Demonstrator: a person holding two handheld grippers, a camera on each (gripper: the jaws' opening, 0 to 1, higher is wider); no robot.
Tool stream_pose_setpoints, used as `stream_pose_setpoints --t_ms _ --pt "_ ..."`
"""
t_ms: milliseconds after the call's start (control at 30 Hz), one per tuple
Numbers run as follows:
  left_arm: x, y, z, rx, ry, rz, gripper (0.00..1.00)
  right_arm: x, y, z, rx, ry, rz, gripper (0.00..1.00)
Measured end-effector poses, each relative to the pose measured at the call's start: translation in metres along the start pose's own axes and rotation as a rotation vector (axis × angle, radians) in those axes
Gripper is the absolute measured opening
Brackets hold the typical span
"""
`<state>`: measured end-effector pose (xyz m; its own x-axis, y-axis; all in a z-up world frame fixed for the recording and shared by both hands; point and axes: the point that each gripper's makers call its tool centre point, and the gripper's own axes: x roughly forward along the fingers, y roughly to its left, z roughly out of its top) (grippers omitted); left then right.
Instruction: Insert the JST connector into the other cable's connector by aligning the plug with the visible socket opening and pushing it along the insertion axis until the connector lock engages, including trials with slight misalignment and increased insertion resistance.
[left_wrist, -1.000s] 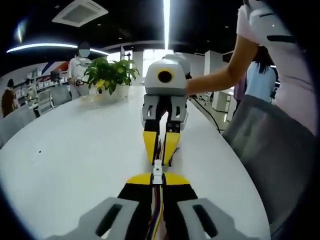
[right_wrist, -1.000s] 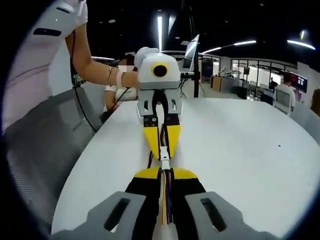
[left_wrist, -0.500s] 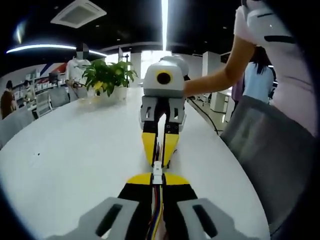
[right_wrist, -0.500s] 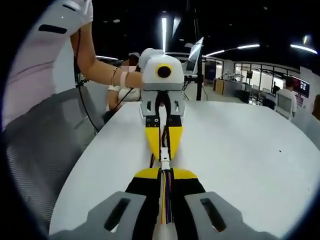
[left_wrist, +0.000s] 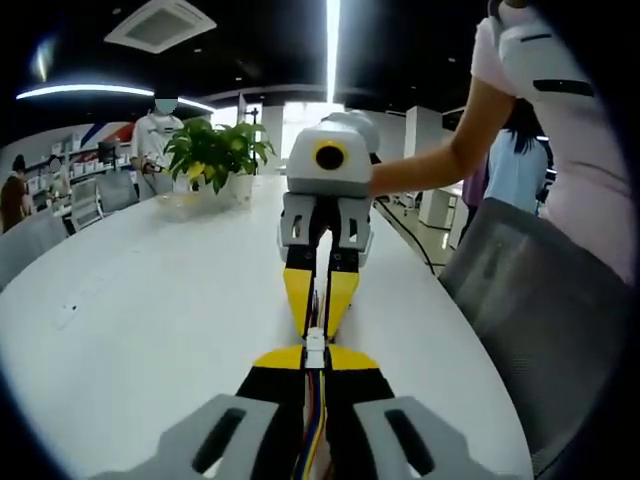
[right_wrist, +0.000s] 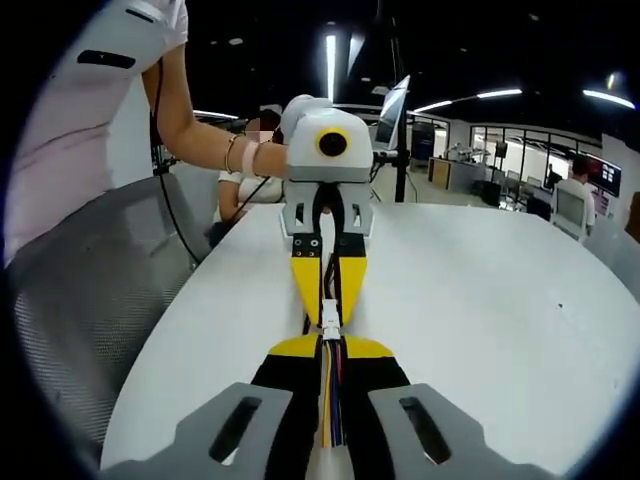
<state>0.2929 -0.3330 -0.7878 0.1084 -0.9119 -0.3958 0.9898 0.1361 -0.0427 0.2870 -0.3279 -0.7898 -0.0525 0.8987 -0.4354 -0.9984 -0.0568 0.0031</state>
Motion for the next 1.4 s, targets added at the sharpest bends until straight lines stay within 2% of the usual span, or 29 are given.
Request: stream_pose_setpoints --t_ms 567,667,700,867,1000,1067,1167,1400 --pt "0.005 -0.001 0.004 0.033 0.005 -0.012 0.0 -0.006 -0.015 -0.009 -0.017 0.031 0.022 0.01" --pt "0.007 -0.002 0.003 0.043 0.016 -0.018 0.0 -0.005 -0.012 -0.009 -0.029 0.048 0.02 0.0" --pt "0.007 -0.003 0.003 0.068 0.02 -0.024 0.0 -0.005 -0.013 -0.011 -0.014 0.045 0.021 0.0" --pt "0.01 -0.004 0.001 0.063 0.033 -0.038 0.0 -0.004 -0.01 -0.014 -0.027 0.06 0.026 0.01" --pt "0.01 0.006 -0.002 0.075 0.03 -0.027 0.0 -0.003 -0.015 -0.017 0.009 0.062 0.005 0.01" --pt "0.012 0.017 -0.003 0.046 0.026 -0.013 0.0 -0.002 -0.018 -0.018 -0.003 0.061 -0.013 0.02" --pt "0.013 0.022 -0.006 0.069 0.029 -0.002 0.0 0.001 -0.022 -0.02 -0.035 0.07 -0.027 0.02" --pt "0.023 0.033 -0.027 0.072 0.071 0.001 0.0 0.012 -0.026 -0.035 -0.045 0.125 -0.025 0.03"
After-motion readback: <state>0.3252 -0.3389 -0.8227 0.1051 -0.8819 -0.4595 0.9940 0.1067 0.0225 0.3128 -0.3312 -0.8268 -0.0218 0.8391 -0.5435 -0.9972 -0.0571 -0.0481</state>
